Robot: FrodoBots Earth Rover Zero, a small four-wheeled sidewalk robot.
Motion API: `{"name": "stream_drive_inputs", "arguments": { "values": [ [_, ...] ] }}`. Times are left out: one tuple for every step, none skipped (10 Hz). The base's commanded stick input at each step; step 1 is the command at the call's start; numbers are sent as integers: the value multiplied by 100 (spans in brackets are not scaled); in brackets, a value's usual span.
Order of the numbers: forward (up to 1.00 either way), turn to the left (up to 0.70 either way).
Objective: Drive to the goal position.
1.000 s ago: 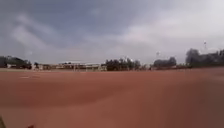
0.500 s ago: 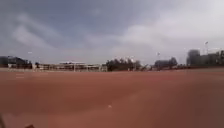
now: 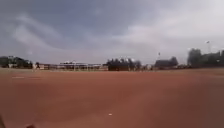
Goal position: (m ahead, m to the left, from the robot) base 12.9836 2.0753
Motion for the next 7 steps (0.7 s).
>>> {"name": "stream_drive_inputs", "arguments": {
  "values": [
    [70, 0],
    [70, 0],
    [70, 0],
    [70, 0],
    [70, 0],
    [70, 0],
    [70, 0]
  ]
}}
